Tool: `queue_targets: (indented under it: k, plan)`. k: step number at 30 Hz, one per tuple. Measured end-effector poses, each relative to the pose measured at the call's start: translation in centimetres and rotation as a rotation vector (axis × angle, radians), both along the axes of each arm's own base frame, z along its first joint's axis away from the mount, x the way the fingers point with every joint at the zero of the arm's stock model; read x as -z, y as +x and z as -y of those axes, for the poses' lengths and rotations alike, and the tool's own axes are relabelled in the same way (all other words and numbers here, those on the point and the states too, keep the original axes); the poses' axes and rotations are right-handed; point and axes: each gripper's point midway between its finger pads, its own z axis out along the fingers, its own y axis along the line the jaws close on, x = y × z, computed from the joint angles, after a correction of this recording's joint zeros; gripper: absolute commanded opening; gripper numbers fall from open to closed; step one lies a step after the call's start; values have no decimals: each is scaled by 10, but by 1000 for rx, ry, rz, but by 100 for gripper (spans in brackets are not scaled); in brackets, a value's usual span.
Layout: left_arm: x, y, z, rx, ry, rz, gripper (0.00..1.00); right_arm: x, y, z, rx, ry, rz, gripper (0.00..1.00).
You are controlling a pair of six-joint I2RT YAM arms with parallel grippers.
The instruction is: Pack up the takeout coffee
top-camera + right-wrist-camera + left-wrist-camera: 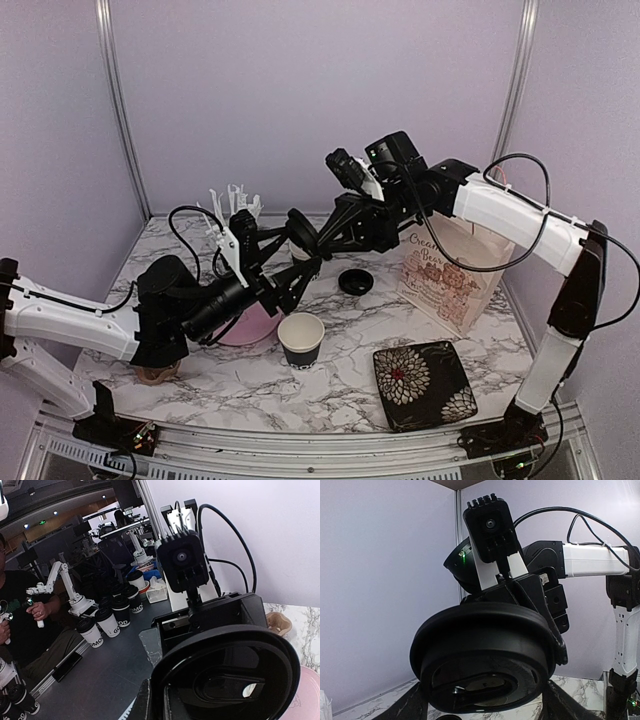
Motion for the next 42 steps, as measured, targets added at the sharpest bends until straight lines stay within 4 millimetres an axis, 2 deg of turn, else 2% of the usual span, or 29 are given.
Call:
queue_targets:
  k: [5, 7, 11, 12, 15, 19, 20, 24, 28, 31, 34, 38, 42]
  plan:
    - [0, 0, 1, -2, -7, -3, 70, 0, -2, 2, 1, 2, 2, 3]
    - [-1, -1, 1, -2, -11, -3, 70, -1, -3, 2, 3, 4, 6, 12]
    - [-1, 1, 0, -10, -18, -13, 69, 0, 0, 3, 30, -10, 20, 40]
    - [-1, 1, -1, -12, -21, -19, 69, 1, 3, 4, 45, -18, 24, 44]
    - [1, 3, -4, -20, -8, -51, 69, 3, 19, 13, 127, -31, 76, 49]
    - [5, 8, -8, -44, 75, -144, 69, 11, 59, 45, 355, -94, 188, 54]
    - [3, 11, -7, -51, 111, -181, 68, 18, 70, 55, 437, -120, 244, 54]
    - [-8, 21, -8, -84, 216, -314, 68, 49, 79, 71, 567, -210, 338, 53]
    - [-7, 23, -11, -100, 337, -477, 68, 103, 91, 73, 614, -333, 334, 52]
    - [10, 22, -8, -98, 456, -604, 69, 144, 99, 75, 630, -428, 307, 52]
    - [41, 19, -6, -89, 585, -721, 69, 168, 105, 74, 635, -484, 300, 51]
    - [85, 22, -13, -120, 764, -863, 68, 190, 103, 64, 614, -530, 304, 51]
    - [108, 24, -24, -145, 877, -950, 68, 204, 98, 52, 593, -552, 328, 50]
